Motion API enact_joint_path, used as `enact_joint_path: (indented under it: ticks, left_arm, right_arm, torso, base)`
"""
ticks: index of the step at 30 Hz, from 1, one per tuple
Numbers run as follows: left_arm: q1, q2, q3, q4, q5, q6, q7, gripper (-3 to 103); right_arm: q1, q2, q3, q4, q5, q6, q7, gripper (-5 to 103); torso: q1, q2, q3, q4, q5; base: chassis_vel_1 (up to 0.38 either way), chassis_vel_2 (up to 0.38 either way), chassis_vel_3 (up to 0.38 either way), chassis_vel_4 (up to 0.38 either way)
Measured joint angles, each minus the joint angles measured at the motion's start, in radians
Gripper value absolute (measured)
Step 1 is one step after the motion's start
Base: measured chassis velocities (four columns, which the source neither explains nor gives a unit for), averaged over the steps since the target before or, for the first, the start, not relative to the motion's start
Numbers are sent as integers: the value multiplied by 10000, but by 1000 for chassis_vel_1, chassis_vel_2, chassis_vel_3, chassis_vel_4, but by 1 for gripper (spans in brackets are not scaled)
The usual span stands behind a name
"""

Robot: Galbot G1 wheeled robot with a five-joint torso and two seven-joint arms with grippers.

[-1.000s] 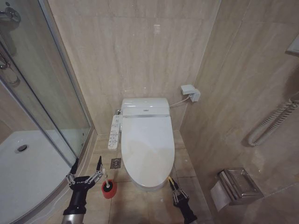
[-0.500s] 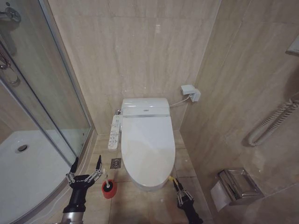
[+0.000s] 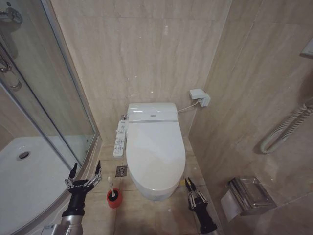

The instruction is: Open the toilet lid, clean the toilet bowl with a toilet brush, close the toilet lid, and flush.

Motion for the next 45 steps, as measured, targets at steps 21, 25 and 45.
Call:
enact_joint_path:
  ticks: [21, 25, 45]
  left_arm:
    - [-270, 256, 49, 252, -155, 101, -43, 100]
    - [-448, 419, 173, 447, -193, 109, -41, 100]
    - [34, 129, 221, 143, -407, 462, -160, 100]
  right_arm:
    - [-216, -547, 669, 3743, 429, -1229, 521, 14]
    - [9, -736, 919, 4493, 724, -1695, 825, 14]
    - [4816, -1371, 356, 2926, 2308, -3099, 810, 14]
  torso:
    - [1, -1, 0, 8, 4]
    - [2, -2, 1, 5, 3]
    - [-1, 0, -1, 6, 1]
  base:
    - [0, 0, 0, 0]
    - [0, 0, 0, 0]
    - [0, 0, 0, 0]
